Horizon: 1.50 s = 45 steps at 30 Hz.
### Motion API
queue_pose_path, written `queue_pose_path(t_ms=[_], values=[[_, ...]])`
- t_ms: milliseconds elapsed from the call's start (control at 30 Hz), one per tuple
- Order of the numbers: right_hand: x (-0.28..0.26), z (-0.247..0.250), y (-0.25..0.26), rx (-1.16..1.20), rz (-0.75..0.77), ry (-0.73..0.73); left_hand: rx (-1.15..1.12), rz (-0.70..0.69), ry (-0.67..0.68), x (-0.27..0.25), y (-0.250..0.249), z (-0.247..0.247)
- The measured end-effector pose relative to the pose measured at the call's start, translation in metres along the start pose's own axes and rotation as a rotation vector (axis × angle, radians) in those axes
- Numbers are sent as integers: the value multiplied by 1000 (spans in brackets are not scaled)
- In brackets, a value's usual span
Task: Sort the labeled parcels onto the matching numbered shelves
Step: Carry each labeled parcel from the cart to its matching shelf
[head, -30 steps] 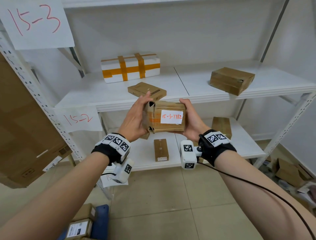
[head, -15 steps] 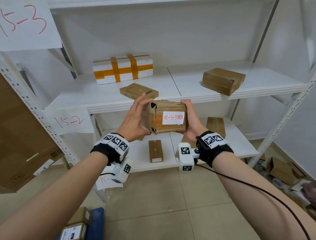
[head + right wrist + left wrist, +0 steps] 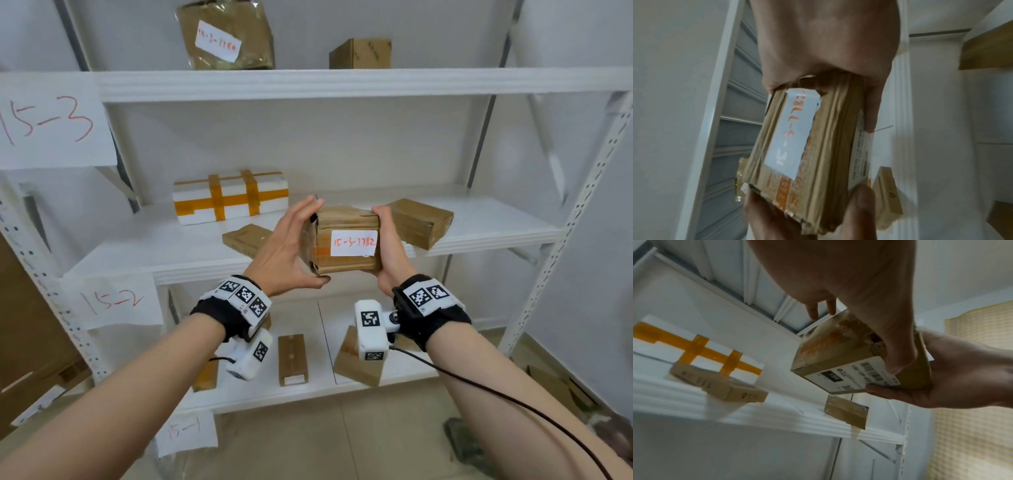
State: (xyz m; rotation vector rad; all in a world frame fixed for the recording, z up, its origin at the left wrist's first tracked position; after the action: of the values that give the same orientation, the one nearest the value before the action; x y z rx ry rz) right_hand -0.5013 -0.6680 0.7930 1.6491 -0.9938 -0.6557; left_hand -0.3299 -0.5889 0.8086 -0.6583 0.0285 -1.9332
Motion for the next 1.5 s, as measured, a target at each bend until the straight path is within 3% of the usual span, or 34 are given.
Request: queue_pose_path(t_ms=[300,533,833,1033,1167,1500], values=[[-7,-6,84,-31,210,-174,63,-179,-89,53,-52,61],[-14,-7,142,-118,393,-385,108,-224,-125,86,-72,99],[-13,-32,189,-62,748,-419,269,-339,-282,118,-91,147],[22,-57,218,-100,769,-200,370,-252,-416,134,-75,190],[54,-76,235,-188,744,-120,417,-174,-437,147,-59,213],[140,-87,248,-303,552,-112,502,88,-339,186,-10,239]])
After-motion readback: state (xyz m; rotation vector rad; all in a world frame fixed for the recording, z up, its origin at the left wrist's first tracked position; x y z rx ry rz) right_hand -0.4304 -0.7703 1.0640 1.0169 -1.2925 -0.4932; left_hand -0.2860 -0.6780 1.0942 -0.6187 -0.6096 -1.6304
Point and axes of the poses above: each hand's wrist, its own x-axis towards the middle knuckle, its own z-axis out of the back of the hand, y = z × x, the point moved 4 cm from there along x, towards the middle knuckle, and after that the axes turned 14 degrees about y, right-handed, at the moved point
